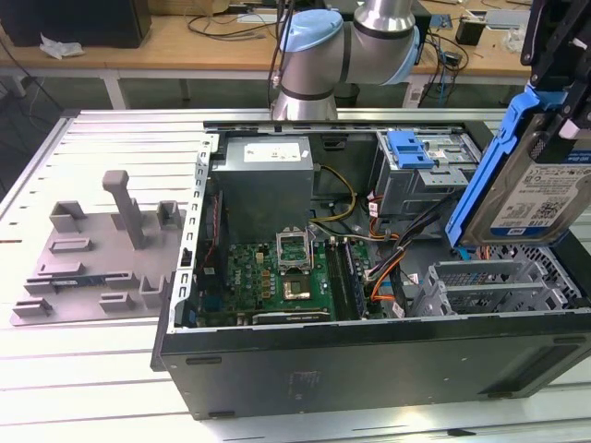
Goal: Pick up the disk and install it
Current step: 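Insert the disk into the insertion slot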
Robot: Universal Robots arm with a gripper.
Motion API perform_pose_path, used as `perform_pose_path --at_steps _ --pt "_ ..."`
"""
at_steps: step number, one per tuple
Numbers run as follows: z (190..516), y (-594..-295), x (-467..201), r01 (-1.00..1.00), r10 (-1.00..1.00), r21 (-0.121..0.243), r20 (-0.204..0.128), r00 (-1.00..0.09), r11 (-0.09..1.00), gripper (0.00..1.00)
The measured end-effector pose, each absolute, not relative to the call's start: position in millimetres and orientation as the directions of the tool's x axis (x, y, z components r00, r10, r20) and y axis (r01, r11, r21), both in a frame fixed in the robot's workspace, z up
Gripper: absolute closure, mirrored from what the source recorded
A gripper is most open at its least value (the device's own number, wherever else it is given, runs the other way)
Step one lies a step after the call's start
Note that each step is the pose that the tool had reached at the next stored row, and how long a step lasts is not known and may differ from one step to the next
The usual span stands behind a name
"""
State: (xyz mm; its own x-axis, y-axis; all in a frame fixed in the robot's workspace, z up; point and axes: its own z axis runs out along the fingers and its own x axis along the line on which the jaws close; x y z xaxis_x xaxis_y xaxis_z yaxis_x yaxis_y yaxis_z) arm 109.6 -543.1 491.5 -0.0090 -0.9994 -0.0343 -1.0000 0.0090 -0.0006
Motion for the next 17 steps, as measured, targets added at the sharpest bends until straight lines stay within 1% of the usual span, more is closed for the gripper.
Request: perform_pose_path --at_steps 17 --pt "487.0 -545.2 109.6 -1.000 -0.999 -0.001 -0.034 -0.008 0.008 0.63"
